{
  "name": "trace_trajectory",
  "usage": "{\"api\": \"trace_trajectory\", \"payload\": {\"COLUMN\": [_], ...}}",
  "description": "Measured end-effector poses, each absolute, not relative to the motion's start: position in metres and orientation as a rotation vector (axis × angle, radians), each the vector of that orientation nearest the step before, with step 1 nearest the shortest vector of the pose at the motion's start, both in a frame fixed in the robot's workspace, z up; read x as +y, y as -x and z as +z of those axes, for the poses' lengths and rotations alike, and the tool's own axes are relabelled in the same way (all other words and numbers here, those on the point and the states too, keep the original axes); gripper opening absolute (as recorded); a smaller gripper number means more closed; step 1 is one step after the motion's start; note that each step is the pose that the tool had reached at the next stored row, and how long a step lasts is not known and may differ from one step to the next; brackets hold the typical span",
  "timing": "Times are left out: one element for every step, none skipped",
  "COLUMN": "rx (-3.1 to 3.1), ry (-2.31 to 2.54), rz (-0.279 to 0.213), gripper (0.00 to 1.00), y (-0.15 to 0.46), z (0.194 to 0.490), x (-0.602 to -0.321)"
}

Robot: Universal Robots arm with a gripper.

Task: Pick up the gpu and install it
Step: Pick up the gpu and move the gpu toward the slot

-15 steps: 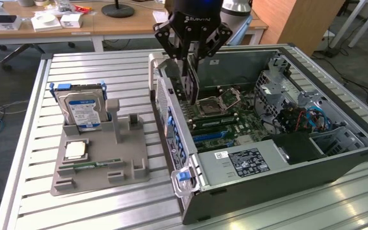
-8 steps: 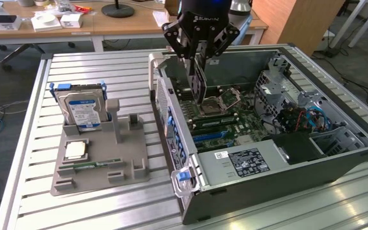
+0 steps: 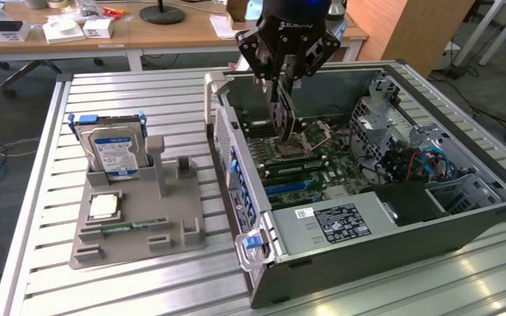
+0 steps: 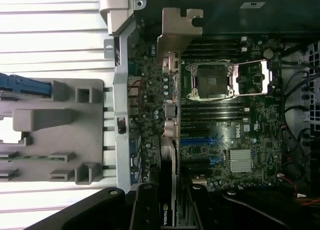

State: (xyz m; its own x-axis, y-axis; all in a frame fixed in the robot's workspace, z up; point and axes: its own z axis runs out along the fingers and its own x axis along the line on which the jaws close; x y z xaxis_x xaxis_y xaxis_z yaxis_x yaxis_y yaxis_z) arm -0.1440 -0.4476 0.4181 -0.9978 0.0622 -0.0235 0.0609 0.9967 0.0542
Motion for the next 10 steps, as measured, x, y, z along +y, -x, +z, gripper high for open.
{"api": "trace_trajectory", "payload": {"rx": [3.114, 3.114, 3.114, 3.114, 3.114, 3.114, 3.114, 3.114, 3.114, 3.114], "ry": [-0.096, -0.096, -0.096, -0.096, -0.096, -0.096, -0.096, -0.096, -0.096, -0.096], "rz": [0.083, 0.083, 0.083, 0.083, 0.083, 0.083, 0.083, 0.083, 0.083, 0.083], "gripper": [0.26, 0.26, 0.26, 0.26, 0.26, 0.26, 0.26, 0.26, 0.26, 0.26], "y": [0.142, 0.139, 0.137, 0.134, 0.132, 0.129, 0.126, 0.124, 0.121, 0.119], "z": [0.418, 0.418, 0.418, 0.418, 0.418, 0.418, 0.418, 0.418, 0.418, 0.418], "x": [-0.448, -0.447, -0.447, -0.447, -0.447, -0.447, -0.447, -0.447, -0.447, -0.447]}}
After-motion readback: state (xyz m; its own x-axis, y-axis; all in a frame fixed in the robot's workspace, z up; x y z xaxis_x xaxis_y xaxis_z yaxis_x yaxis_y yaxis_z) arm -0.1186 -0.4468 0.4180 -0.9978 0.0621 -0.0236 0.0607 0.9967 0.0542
